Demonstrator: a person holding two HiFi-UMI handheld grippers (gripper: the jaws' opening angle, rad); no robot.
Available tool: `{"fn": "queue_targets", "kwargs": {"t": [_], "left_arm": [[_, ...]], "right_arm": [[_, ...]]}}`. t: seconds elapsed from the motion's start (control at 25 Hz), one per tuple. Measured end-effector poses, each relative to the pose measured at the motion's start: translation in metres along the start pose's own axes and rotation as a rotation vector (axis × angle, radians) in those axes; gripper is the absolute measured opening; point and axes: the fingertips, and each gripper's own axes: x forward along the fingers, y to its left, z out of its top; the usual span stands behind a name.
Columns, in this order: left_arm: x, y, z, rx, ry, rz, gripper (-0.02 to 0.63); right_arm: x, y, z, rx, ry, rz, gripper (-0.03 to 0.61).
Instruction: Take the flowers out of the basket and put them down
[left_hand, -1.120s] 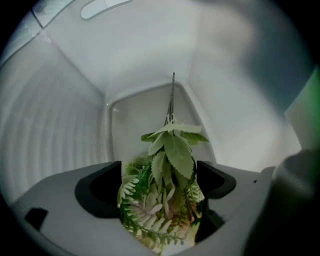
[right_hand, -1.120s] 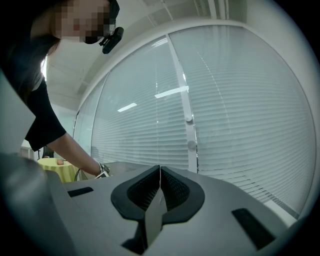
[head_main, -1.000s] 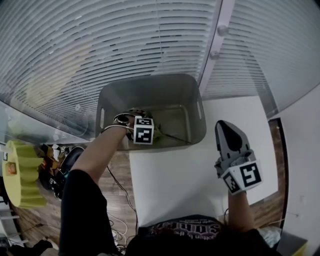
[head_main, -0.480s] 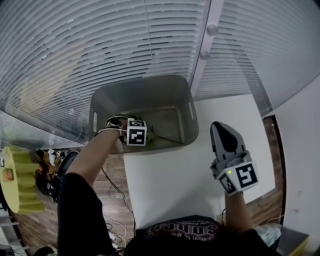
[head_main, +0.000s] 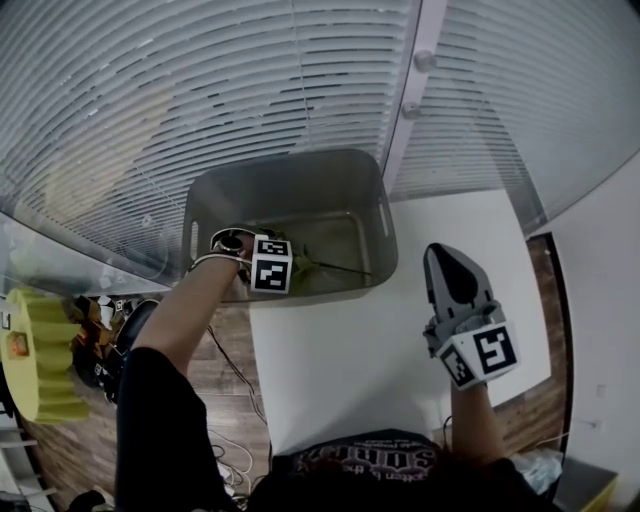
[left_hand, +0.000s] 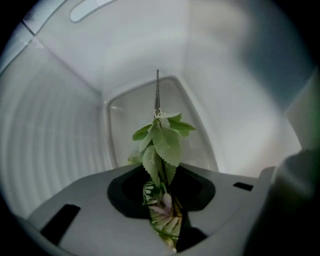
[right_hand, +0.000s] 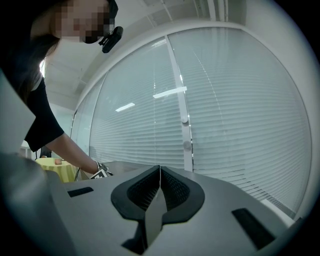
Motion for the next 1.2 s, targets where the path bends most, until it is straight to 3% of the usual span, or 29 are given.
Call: {"fn": "queue_targets", "kwargs": {"t": [0.52,1.0,1.2], "left_arm": [[-0.036,0.007,-0.001,-0.068,-0.055,0.102,0.095],[-0.098,0.017,-0.004,-0.276,-0.165,0.18,0.081],[-0.127,0.013,0.005,-0.332,-0.254,0.186,0.078]], "right_arm": [[-0.006,0.016,0.013,0.022,-0.018,0.037,0.029],[-0.013,0.026,0.031,0.022,-0.056,0.049,0.029],[-0.014,0.033,0.039,0.011,-0.073,0.065,0.029]]}}
